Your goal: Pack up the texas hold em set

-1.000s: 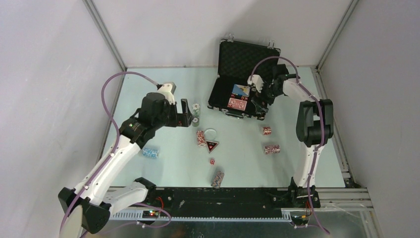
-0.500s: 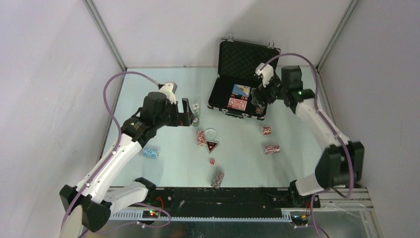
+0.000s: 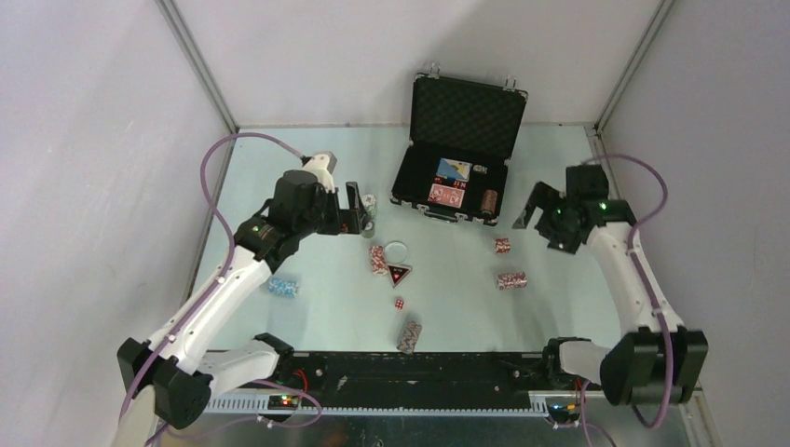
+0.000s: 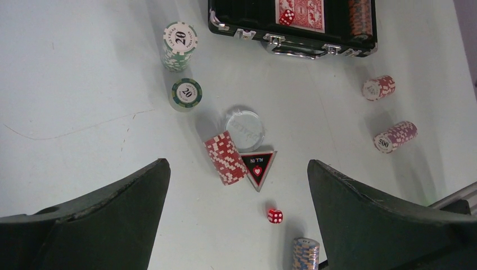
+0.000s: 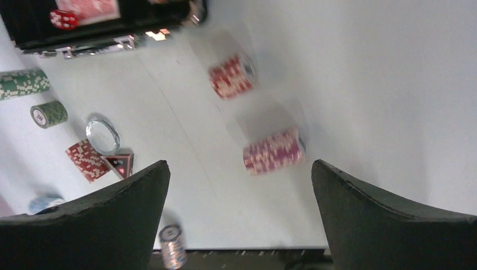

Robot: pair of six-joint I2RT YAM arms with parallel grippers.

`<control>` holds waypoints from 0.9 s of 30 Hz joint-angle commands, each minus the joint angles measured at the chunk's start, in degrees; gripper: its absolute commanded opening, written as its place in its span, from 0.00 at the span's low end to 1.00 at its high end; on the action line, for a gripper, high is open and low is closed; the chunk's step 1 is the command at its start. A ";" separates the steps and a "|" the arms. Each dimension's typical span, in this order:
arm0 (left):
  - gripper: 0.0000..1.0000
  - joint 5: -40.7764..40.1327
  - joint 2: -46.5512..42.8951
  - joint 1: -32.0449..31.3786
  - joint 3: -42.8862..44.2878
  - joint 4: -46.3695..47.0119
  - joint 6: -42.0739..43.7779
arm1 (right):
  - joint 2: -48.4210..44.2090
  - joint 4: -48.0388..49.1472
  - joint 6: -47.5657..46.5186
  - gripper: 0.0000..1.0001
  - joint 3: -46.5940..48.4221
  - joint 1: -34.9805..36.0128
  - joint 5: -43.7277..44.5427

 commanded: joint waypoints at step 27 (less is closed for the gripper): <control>0.98 2.71 -0.31 -0.27 -0.93 -0.07 -3.07 | -10.37 17.29 43.40 0.78 -33.52 -2.96 -0.77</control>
